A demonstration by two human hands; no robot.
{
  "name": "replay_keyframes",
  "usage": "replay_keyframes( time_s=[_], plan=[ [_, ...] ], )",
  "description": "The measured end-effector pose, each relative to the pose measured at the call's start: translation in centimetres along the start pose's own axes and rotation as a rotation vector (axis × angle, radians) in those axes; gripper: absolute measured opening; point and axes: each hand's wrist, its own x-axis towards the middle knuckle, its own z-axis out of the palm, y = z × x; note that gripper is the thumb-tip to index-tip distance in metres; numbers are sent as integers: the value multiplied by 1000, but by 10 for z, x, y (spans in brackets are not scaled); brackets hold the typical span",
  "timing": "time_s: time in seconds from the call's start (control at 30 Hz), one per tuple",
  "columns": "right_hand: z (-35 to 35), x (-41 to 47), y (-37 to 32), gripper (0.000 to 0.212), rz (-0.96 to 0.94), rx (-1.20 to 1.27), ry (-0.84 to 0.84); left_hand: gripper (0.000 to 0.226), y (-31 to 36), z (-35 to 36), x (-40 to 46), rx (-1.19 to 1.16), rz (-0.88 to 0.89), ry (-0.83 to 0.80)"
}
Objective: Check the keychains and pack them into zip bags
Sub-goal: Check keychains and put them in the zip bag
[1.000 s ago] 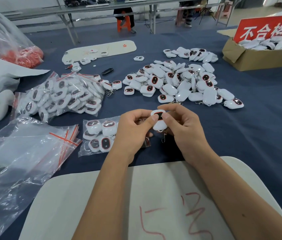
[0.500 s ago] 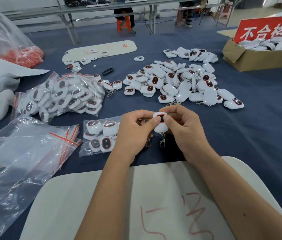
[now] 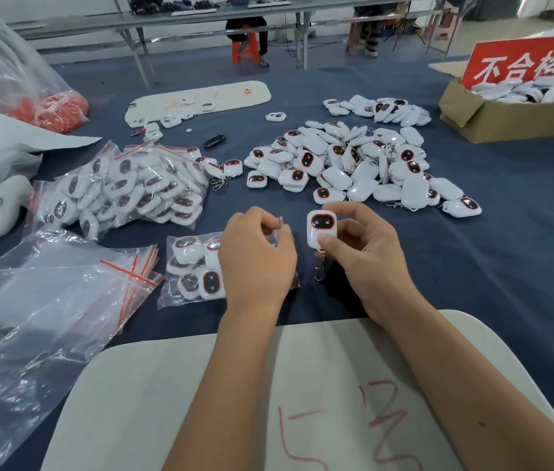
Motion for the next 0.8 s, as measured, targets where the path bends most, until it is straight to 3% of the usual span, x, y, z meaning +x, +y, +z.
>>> replay_keyframes(
  time_s=[0.13,0.2,0.3,0.5,0.67,0.8],
  plan=[
    [0,0,1,31,-14,-34,15,38,3,-2,-2,286,-12,-91],
    [0,1,1,31,-3,-31,13,31,5,-3,-2,334,-19,-97],
    [1,1,2,31,-1,-57,-8,7,4,-8,-1,268,-63,-59],
    [8,2,1,20,22,-122,-86,19,-2,-17,8,22,-90,-61],
    [17,10,-11,12,51,-203,-183,26,-4,-24,13,-44,58,-57],
    [26,17,-19,10,92,-239,-122,28,-4,-29,14,-112,163,-43]
  ],
)
